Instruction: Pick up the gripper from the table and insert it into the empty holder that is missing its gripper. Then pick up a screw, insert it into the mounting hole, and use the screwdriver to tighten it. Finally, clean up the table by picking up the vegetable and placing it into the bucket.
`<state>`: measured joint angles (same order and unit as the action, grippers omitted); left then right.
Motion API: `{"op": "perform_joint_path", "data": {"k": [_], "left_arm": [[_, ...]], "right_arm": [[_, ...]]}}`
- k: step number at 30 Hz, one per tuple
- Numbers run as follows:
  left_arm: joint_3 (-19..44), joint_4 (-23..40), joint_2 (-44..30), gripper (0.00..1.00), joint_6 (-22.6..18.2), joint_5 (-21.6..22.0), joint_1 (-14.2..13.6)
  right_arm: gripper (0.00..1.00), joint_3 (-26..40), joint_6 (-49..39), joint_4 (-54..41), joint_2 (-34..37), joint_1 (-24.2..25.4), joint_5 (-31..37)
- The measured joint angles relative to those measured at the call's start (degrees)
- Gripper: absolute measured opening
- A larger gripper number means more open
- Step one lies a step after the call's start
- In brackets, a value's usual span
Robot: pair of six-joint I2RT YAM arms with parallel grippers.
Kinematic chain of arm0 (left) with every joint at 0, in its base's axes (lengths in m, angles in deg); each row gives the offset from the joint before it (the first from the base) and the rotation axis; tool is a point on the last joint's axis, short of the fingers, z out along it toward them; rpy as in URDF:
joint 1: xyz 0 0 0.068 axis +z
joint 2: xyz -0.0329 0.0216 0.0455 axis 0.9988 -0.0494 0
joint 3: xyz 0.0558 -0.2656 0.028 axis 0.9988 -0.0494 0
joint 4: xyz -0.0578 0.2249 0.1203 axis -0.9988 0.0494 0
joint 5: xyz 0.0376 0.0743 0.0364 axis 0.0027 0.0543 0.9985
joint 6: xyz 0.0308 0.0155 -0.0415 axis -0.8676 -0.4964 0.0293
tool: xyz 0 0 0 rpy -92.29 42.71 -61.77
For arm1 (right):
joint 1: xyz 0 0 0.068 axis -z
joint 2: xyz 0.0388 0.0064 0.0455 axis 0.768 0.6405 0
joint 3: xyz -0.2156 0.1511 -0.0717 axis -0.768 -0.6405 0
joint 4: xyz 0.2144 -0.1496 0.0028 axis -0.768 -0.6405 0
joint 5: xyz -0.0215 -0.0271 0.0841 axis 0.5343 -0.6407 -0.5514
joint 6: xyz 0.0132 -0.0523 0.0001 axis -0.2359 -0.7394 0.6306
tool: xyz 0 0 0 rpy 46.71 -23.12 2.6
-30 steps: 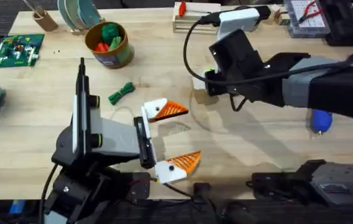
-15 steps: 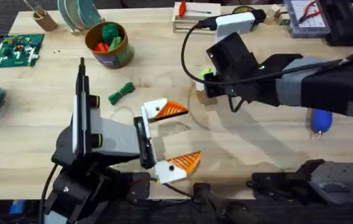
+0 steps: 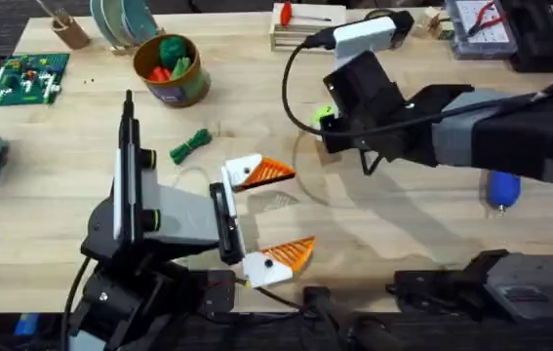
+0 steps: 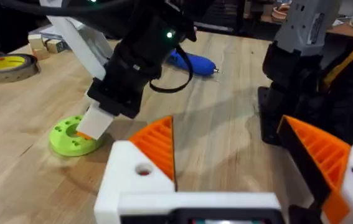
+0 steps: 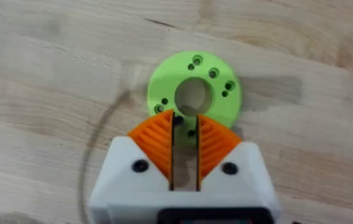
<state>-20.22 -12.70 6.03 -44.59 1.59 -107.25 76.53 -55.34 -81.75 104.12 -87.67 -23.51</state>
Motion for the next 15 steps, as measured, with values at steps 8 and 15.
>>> {"op": "perform_joint_path", "data": {"k": [8, 15], "left_arm": [[0.0, 0.0, 0.0, 0.993, 0.0, 0.0, 0.0], [0.0, 0.0, 0.0, 0.993, 0.0, 0.0, 0.0]], "right_arm": [[0.031, 0.0, -2.49, 0.03, 0.0, 0.0, 1.16], [0.007, 0.0, -2.8, 0.02, 0.0, 0.0, 1.24]]}}
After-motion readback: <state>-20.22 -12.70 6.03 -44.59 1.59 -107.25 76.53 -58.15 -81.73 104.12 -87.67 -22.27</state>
